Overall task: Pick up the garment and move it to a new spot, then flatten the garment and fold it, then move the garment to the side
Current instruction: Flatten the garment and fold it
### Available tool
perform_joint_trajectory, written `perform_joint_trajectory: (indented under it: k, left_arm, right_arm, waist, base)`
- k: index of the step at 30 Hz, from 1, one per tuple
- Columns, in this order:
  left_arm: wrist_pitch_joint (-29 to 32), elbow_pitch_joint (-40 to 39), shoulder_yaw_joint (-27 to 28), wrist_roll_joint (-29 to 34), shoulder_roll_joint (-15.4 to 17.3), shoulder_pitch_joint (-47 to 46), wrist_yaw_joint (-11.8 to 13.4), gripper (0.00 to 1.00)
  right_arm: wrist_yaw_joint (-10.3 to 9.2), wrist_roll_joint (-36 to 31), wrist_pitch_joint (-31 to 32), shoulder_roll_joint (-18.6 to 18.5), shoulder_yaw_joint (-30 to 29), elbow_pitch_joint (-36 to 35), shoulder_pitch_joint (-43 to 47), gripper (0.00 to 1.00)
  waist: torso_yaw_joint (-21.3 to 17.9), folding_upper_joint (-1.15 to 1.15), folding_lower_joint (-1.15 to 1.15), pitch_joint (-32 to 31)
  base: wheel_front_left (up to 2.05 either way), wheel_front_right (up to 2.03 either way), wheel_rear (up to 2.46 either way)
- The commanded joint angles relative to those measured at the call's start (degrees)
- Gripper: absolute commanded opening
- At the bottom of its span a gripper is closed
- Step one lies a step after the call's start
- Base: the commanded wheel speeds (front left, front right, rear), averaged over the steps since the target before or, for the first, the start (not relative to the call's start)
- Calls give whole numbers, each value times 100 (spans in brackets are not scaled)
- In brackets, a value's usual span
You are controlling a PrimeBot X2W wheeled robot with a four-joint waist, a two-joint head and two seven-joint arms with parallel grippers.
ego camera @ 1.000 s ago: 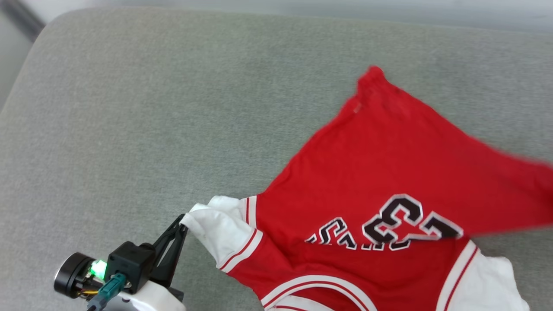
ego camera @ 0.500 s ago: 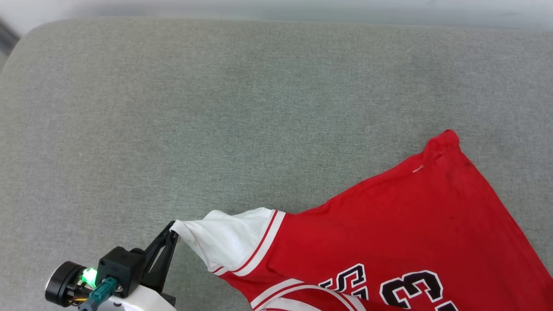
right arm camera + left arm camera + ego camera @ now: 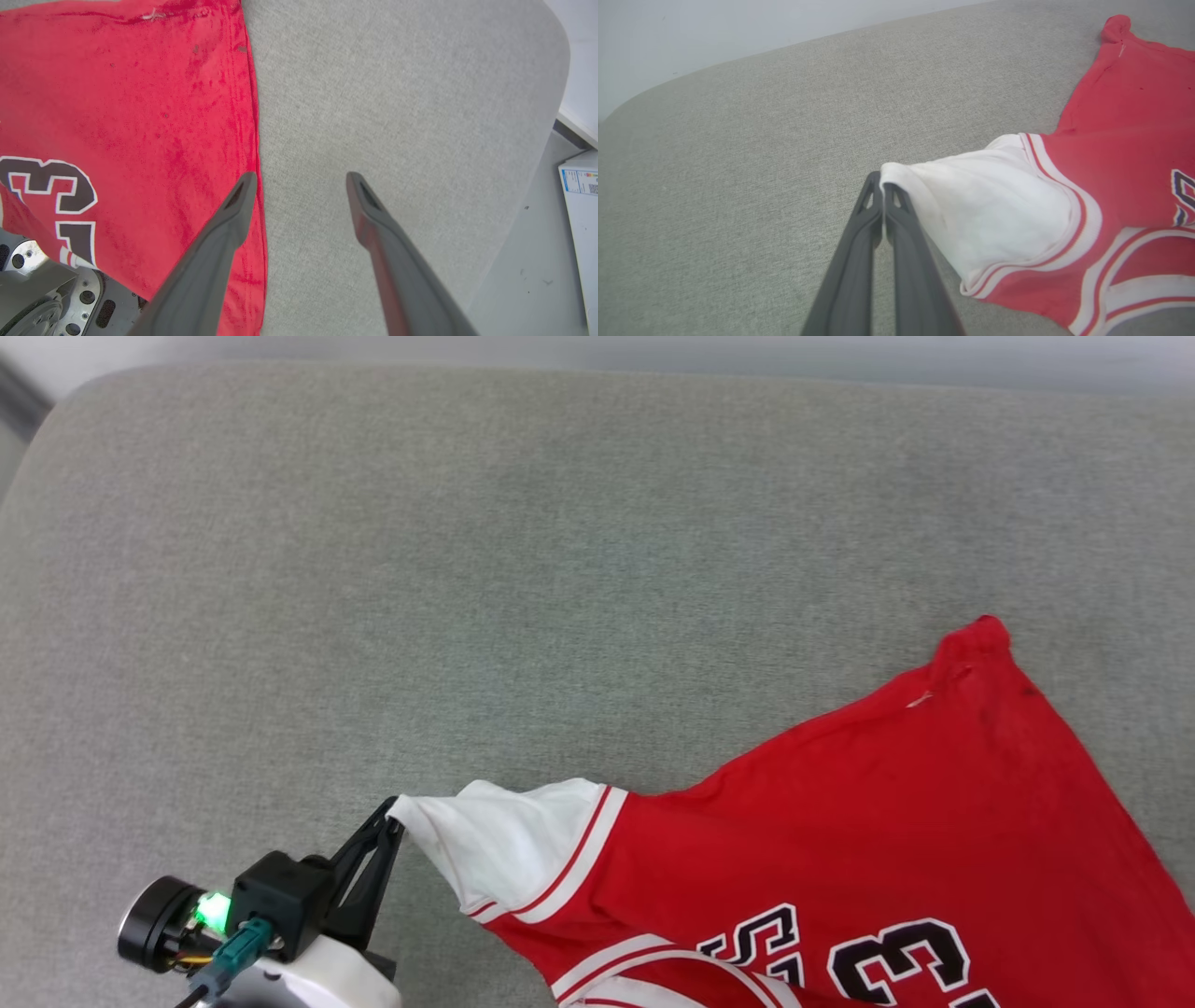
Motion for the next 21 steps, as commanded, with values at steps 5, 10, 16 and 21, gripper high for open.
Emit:
perform_joint_trajectory:
  k: [5,10,16,21]
  left_arm:
    - [90,125,-98,194,-236,-370,-176,0]
    - [103,253,-143,295,-401,-600,-297,0]
    - [64,346,-154,359,-566,-763,-348,0]
    - [52,427,-184,382,-697,-851,-397,0]
  right_arm:
    - [-4,-100,626,4,412,-101,-1133,100]
    - [-4,-475,1314,404,1276,125,-2385,100]
    - [-5,-1039,1772,1143,2316,885,-3576,100]
    - [-4,-1321,1550,1579,2857,1755,-3932,100]
  waist:
    - [320,0,0,277]
    - [527,0,0,502]
    - [666,0,0,773]
    - [740,0,0,955]
  base:
    - [0,0,0]
    - [0,0,0]
    - [0,0,0]
    - [0,0,0]
